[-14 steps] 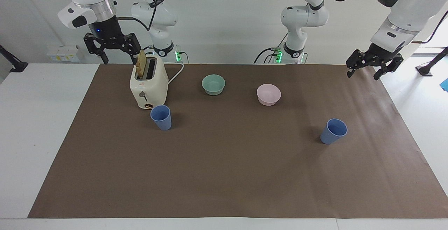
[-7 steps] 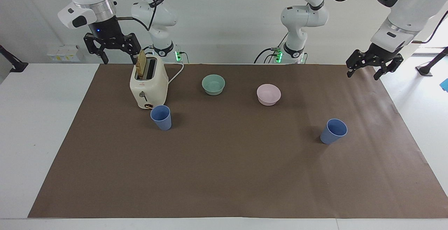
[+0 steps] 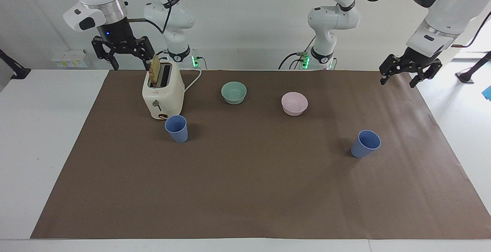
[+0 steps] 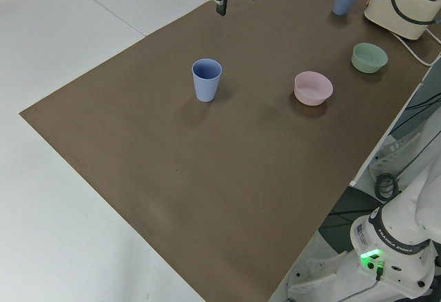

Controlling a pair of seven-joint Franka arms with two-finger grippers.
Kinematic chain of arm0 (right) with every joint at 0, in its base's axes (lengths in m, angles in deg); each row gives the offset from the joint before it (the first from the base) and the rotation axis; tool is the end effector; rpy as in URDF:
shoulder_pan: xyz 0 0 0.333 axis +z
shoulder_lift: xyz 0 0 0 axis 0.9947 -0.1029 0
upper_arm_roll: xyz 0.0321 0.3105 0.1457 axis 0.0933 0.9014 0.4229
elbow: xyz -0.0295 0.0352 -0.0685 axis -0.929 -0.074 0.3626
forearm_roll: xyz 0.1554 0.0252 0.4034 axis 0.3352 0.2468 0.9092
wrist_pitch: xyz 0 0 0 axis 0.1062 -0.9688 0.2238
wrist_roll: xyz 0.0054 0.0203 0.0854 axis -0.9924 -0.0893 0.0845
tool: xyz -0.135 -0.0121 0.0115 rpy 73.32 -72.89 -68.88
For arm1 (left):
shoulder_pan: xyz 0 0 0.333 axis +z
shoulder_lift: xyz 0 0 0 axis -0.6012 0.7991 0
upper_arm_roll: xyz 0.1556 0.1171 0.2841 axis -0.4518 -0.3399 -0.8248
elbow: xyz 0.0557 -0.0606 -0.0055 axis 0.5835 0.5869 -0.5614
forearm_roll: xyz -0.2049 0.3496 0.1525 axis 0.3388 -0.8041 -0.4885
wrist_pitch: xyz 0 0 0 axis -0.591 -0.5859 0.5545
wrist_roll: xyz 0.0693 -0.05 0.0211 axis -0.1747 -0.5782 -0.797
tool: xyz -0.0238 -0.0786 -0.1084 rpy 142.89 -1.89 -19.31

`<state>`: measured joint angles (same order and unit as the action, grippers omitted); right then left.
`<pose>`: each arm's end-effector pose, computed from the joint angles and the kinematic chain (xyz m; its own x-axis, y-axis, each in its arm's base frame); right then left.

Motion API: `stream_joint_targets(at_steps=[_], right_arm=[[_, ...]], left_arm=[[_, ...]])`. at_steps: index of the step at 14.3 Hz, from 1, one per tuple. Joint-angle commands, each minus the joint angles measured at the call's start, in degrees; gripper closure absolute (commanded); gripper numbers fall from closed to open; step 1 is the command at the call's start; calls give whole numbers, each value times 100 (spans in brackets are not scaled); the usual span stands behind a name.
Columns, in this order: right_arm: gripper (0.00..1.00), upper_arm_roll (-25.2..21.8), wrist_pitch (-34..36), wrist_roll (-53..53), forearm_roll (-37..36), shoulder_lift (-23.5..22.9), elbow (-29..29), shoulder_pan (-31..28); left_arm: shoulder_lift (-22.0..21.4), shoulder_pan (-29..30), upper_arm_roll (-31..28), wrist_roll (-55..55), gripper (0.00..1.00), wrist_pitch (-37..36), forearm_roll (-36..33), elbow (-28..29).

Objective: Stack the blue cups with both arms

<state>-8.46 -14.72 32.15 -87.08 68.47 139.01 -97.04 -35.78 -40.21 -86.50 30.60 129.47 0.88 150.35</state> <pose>0.5740 0.0265 0.6679 0.9983 -0.0094 0.0580 -0.0104 -0.9998 0.0163 0.5919 -0.0026 0.6243 0.9834 -0.1787 0.0320 -0.1794 -0.9835 0.0214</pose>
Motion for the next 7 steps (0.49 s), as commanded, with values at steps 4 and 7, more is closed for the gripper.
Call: stream_joint_targets(at_steps=[4, 7], right_arm=[[0, 25, -45, -45, 133, 117, 142, -94], [0, 25, -45, -45, 133, 117, 142, -94]], left_arm=[[-75, 0, -32, 59, 0, -3, -68, 13], [-75, 0, -67, 86, 0, -3, -67, 30]])
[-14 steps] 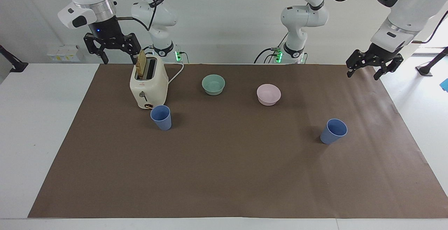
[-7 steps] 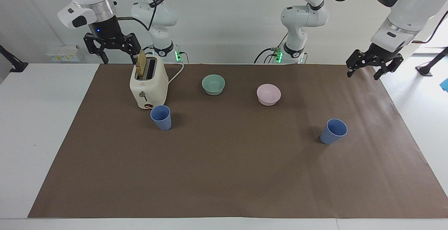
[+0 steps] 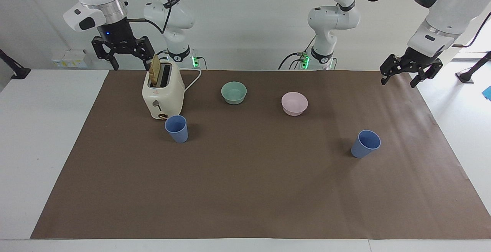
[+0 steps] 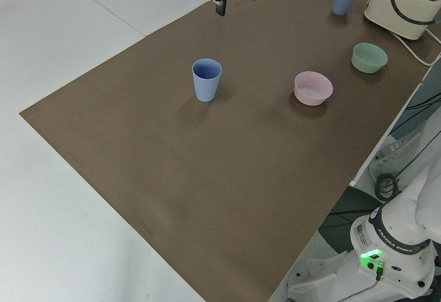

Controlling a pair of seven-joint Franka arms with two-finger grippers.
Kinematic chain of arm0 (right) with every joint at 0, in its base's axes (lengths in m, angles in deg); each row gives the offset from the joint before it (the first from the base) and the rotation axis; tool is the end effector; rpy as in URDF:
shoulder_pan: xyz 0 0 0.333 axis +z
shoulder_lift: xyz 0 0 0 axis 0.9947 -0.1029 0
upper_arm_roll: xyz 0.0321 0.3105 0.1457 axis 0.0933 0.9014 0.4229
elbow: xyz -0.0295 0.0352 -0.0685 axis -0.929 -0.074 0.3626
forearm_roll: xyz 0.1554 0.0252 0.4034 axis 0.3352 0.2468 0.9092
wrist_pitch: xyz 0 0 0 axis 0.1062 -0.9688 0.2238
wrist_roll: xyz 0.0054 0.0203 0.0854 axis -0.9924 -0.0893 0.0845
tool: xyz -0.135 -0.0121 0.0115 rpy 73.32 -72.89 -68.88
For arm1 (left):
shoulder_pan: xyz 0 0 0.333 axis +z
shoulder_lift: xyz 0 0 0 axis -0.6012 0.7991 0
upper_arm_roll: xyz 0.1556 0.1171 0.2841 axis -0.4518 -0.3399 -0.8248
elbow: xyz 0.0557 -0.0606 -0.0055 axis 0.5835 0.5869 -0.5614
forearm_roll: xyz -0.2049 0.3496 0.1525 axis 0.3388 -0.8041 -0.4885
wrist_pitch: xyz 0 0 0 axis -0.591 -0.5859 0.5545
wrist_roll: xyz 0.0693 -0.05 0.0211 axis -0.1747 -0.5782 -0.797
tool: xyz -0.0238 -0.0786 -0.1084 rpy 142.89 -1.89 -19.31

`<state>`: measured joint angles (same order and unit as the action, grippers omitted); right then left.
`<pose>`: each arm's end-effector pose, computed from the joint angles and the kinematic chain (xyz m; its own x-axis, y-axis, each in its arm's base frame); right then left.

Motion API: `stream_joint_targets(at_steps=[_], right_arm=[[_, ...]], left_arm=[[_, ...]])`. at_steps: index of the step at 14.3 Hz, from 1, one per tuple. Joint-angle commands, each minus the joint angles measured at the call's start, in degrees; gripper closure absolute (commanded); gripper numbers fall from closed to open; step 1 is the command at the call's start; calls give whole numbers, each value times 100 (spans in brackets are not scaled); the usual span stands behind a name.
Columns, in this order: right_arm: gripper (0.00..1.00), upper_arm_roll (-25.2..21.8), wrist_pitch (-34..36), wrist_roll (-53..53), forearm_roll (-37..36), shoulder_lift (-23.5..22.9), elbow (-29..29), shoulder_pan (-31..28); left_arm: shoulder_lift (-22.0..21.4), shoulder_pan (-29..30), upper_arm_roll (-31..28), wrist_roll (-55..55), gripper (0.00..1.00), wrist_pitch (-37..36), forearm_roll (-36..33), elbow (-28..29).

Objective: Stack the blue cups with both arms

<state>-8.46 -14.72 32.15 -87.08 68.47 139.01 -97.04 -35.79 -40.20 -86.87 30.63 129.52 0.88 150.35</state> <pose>0.5740 0.0265 0.6679 0.9983 -0.0094 0.0580 -0.0104 -0.9998 0.0163 0.5919 0.0013 0.6245 0.9844 -0.1727 0.0331 -0.1734 -0.9846 0.0214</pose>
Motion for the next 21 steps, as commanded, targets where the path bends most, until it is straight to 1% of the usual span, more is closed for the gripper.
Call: stream_joint_targets(at_steps=[1, 6, 9, 15, 18, 19, 21], right_arm=[[0, 25, -45, -45, 133, 117, 142, -94], [0, 25, -37, -45, 133, 117, 142, -94], [0, 34, -45, -45, 133, 117, 142, -94], [0, 25, -45, -45, 133, 117, 142, -94], [0, 34, -45, -45, 133, 117, 142, -94], [0, 34, -45, -45, 133, 117, 142, -86], [0, 25, -45, -45, 133, 117, 142, -94]], left_arm=[[-75, 8, -30, 83, 0, -7, -67, 39], [-66, 0, -30, 75, 0, 186, -59, 179], [-57, 8, -30, 66, 0, 458, -59, 363], [-40, 35, -38, 57, 0, 1451, -59, 1216], [126, 149, -30, 66, 0, 1706, -59, 1296], [214, 149, -30, 57, 0, 1898, -50, 1383], [242, 149, -30, 57, 0, 2320, -50, 1585]])
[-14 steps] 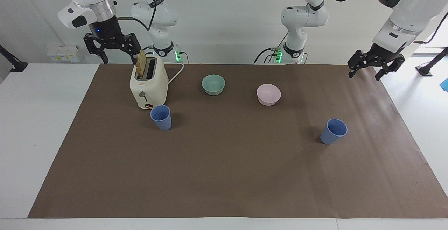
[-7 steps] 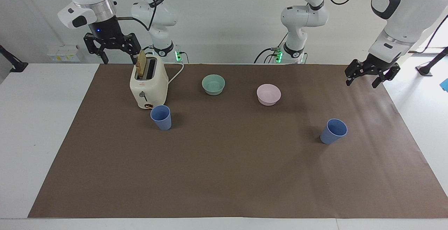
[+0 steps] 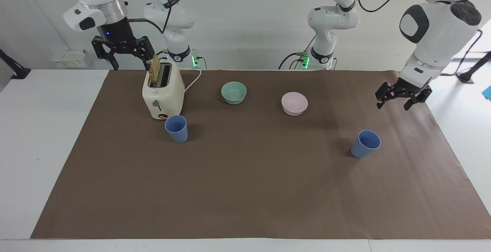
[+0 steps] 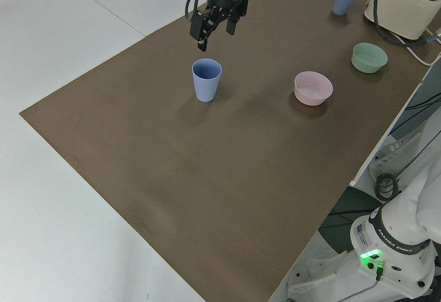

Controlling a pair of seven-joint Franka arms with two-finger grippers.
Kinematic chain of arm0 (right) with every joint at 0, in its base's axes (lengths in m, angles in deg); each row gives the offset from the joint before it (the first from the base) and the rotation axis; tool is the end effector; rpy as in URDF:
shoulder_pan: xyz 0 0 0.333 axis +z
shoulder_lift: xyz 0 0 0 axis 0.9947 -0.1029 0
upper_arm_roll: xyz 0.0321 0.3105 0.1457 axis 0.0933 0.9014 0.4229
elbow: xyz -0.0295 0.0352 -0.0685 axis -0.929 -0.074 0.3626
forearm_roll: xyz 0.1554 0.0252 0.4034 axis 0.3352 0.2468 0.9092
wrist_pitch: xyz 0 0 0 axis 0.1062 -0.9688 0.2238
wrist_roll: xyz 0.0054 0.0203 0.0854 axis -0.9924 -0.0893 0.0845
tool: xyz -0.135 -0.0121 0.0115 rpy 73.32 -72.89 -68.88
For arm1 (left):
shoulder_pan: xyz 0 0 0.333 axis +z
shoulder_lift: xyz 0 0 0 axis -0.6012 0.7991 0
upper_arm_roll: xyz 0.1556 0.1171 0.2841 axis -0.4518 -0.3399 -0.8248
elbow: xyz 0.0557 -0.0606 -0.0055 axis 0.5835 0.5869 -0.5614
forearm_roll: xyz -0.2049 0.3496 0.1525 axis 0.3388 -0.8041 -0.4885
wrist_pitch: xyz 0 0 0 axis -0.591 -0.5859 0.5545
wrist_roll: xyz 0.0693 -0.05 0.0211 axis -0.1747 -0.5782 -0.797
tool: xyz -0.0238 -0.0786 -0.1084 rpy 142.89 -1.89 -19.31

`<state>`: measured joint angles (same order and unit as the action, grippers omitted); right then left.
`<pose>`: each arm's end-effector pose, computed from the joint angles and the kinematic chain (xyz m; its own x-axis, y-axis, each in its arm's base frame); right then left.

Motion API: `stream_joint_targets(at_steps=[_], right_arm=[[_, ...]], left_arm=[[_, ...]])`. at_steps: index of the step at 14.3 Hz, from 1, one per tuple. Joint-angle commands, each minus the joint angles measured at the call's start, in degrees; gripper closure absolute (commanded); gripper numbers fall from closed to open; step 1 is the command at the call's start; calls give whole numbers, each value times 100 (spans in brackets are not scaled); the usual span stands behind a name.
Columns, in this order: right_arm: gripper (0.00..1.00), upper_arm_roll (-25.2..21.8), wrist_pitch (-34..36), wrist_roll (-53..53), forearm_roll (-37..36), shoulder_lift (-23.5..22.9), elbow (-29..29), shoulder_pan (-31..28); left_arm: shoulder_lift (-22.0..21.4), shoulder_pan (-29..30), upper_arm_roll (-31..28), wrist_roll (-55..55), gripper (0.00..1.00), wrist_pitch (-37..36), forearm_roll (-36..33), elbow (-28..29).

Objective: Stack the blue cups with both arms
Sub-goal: 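Reach the left gripper to the nearby blue cup and grasp its rim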

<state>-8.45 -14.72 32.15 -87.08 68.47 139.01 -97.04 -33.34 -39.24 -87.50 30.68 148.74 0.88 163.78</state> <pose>0.5740 0.0266 0.6679 0.9983 -0.0093 0.0580 -0.0102 -0.9998 0.0163 0.6192 0.0190 0.5071 0.9863 -0.1382 0.0896 -0.1394 -0.9902 0.0069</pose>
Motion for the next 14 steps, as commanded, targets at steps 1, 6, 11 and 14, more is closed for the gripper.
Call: stream_joint_targets(at_steps=[1, 6, 11, 14], right_arm=[[0, 25, -45, -45, 133, 117, 142, -94], [0, 25, -45, -45, 133, 117, 142, -94], [0, 25, -45, -37, 133, 117, 142, -94], [0, 25, -37, -37, 133, 117, 142, -94]], left_arm=[[75, 36, 34, 51, 0, 548, -50, 295], [593, 9, 34, 43, 0, 1014, 55, 304], [884, 9, 43, 25, 0, 1322, 64, 313], [954, 27, 43, 51, 0, 1445, 64, 357]])
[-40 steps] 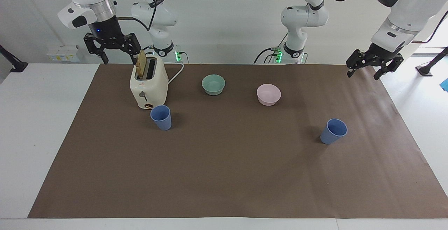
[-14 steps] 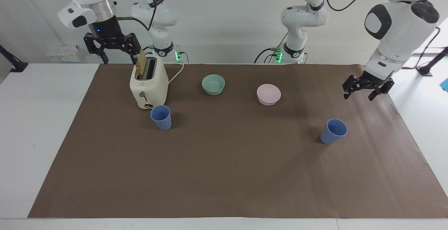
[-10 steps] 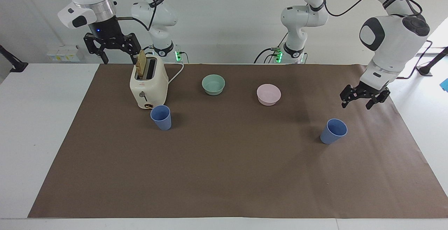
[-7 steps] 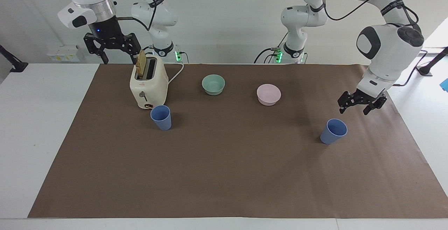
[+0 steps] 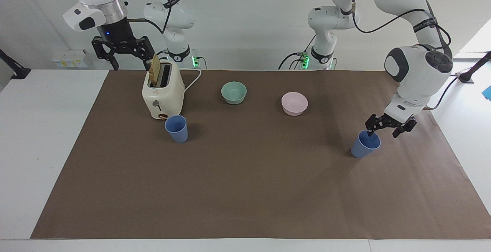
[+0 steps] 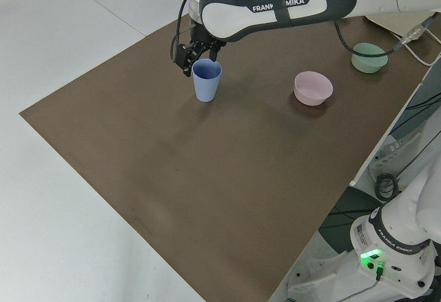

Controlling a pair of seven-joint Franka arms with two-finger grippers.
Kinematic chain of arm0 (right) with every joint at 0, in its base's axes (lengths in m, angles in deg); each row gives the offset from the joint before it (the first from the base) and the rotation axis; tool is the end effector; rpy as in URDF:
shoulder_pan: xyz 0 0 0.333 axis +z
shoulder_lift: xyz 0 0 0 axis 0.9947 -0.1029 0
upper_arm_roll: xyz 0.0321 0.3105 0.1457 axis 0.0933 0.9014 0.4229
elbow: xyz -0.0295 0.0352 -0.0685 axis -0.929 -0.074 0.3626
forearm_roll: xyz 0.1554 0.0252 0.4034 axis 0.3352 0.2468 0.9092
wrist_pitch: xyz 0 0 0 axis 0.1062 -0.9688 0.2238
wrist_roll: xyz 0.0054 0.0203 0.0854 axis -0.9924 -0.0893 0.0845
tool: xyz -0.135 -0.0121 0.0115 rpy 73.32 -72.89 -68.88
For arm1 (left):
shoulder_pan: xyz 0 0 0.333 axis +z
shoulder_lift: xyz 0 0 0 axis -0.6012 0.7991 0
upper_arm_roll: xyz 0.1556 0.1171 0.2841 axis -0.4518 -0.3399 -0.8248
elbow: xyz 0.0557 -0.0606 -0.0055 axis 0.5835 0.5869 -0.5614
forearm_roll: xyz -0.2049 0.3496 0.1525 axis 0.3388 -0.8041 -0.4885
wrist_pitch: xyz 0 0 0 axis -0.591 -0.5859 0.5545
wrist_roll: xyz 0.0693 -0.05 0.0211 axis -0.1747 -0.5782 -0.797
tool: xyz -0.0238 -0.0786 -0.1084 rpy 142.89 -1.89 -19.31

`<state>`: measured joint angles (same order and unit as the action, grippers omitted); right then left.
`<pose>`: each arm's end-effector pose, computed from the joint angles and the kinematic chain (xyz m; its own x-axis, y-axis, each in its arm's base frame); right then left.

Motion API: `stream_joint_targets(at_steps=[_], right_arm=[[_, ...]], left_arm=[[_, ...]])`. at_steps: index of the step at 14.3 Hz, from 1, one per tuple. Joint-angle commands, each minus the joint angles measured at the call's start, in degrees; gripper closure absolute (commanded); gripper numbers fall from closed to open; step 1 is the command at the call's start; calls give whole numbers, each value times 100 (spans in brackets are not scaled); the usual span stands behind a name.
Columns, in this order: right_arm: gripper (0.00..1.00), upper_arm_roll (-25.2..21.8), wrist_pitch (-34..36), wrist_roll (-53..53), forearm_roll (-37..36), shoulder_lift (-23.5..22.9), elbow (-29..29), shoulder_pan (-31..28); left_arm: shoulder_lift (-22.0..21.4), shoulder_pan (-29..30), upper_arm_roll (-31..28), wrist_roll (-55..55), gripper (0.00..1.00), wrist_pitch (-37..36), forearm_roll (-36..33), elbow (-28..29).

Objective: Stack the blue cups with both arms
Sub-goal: 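Reach the left gripper to the nearby blue cup and grasp its rim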

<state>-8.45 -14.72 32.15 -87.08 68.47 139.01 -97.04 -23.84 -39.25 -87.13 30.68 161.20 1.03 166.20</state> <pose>0.5740 0.0266 0.6679 0.9983 -0.0093 0.0580 -0.0102 -0.9998 0.0163 0.6581 0.0153 0.4007 0.9853 -0.1407 0.0973 -0.1408 -0.9900 -0.0056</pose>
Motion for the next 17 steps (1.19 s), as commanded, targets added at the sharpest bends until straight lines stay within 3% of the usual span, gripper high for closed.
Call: stream_joint_targets(at_steps=[1, 8, 11, 15, 17], right_arm=[[0, 25, -37, -45, 133, 117, 142, -94], [0, 25, -72, -37, 133, 117, 142, -94], [0, 33, -81, -63, 124, 117, 150, -85], [0, 33, -116, -45, 124, 117, 150, -85], [0, 33, -116, -45, 133, 117, 142, -85]], left_arm=[[83, 10, 5, 52, 0, 295, 57, 150], [277, 10, 5, 52, 19, 910, 128, 308], [233, 28, 5, 61, 44, 911, 137, 448], [224, 1, 5, 61, 100, 701, 137, 405], [224, -8, 5, 69, 100, 525, 128, 317]])
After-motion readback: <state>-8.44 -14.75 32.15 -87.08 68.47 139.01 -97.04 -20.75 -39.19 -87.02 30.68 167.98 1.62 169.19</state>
